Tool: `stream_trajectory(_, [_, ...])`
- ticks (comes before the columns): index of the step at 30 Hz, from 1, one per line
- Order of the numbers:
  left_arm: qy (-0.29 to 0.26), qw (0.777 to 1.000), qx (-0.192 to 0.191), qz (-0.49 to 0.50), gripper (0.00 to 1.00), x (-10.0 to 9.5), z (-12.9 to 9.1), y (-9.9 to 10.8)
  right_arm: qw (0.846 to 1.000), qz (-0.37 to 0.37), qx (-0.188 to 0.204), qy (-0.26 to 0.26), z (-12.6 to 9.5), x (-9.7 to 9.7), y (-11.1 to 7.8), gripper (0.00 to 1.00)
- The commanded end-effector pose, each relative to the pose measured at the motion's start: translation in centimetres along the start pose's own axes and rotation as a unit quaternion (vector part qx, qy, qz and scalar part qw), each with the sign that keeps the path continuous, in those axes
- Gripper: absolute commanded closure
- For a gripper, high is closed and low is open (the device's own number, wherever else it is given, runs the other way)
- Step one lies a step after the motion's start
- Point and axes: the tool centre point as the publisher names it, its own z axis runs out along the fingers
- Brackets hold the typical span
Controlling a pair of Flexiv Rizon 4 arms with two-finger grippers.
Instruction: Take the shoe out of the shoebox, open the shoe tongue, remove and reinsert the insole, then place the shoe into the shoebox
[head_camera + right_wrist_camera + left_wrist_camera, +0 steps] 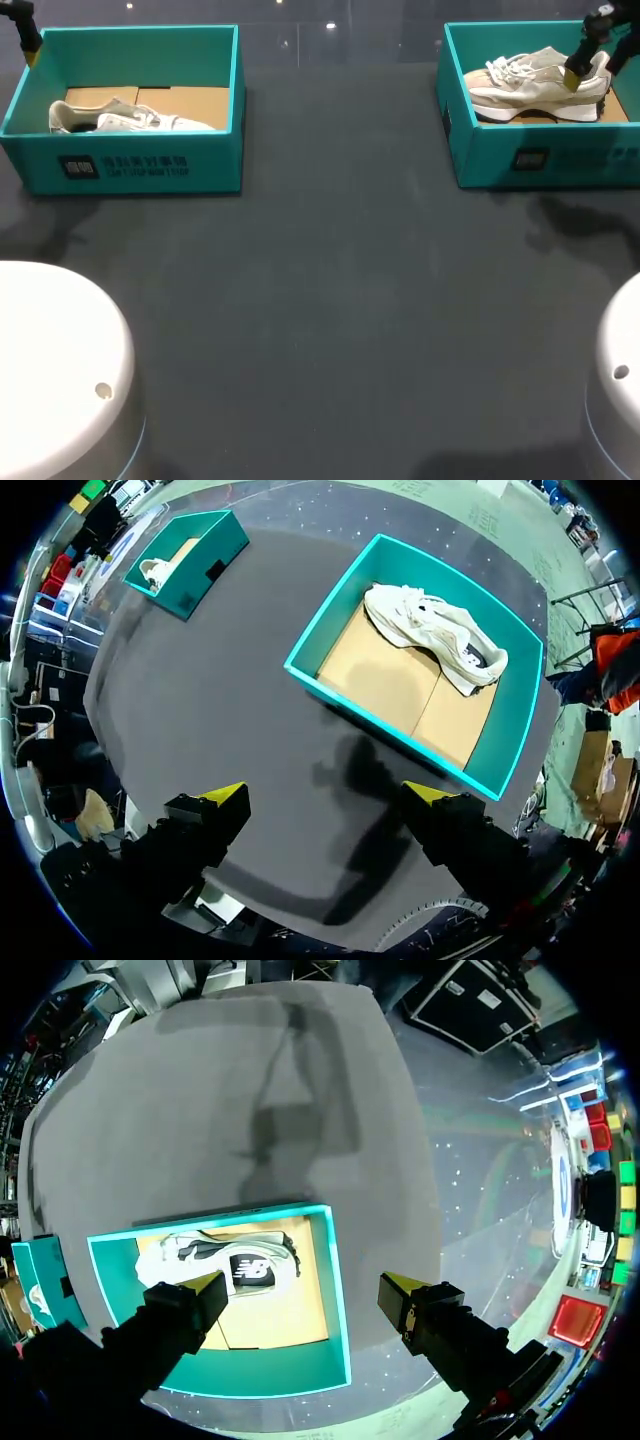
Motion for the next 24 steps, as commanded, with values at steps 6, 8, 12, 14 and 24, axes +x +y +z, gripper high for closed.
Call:
stream_trajectory(6, [0.001,1.000,-0.001,0.001,0.00,0.0,0.0,-0.1,0.993,0.099,0.032,-0.058,-0.3,-3.7,1.8,0.00])
stream_trajectory(8, [0.001,1.000,-0.001,0.001,0.00,0.0,0.0,-0.1,0.989,0.117,0.036,-0.082,-0.9,-5.0,2.1,0.00])
stream_trajectory(12, [0.001,1.000,-0.001,0.001,0.00,0.0,0.0,-0.1,0.985,0.144,0.031,-0.087,-1.1,-8.0,2.6,0.00])
stream_trajectory(14, [0.001,1.000,-0.001,0.001,0.00,0.0,0.0,-0.1,0.982,0.161,0.036,-0.094,-0.9,-9.2,3.1,0.00])
stream_trajectory(24, [0.001,1.000,-0.001,0.001,0.00,0.0,0.0,-0.1,0.981,0.168,0.014,-0.092,1.1,-12.5,6.1,0.00])
